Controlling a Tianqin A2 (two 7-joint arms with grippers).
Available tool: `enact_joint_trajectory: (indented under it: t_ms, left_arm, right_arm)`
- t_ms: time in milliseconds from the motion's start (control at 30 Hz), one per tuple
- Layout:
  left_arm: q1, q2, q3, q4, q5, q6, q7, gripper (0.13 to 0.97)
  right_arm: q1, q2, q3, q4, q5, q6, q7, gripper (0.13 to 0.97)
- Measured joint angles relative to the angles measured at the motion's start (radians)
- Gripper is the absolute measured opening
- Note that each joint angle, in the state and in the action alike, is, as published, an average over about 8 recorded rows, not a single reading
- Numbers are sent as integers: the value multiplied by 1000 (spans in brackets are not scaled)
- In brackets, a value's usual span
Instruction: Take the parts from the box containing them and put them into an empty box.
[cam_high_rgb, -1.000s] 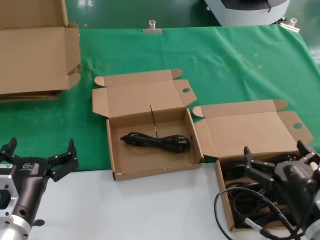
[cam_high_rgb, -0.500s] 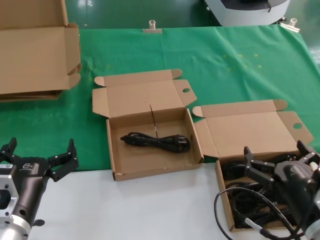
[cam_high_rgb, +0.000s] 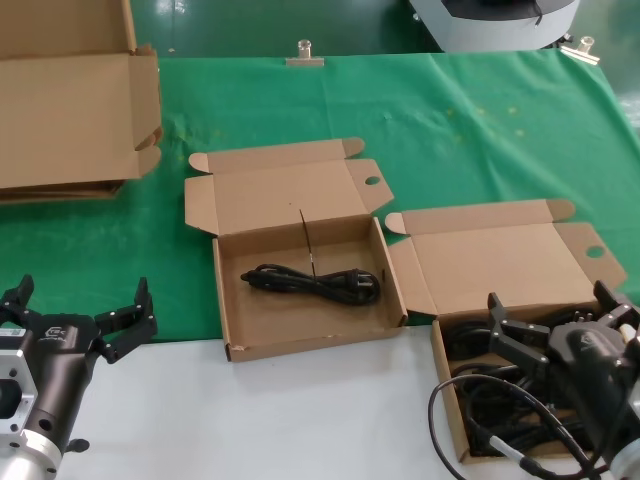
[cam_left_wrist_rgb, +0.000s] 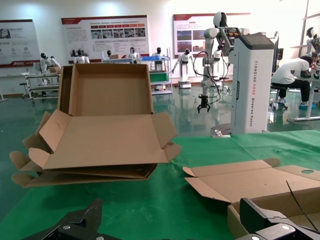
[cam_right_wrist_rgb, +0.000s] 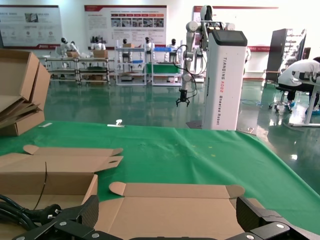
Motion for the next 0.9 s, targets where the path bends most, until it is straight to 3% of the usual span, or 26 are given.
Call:
enact_joint_trajectory:
  t_ms: [900]
  left_arm:
    - [0,0,0,0,0,0,0,966]
  right_arm:
    - [0,0,0,0,0,0,0,966]
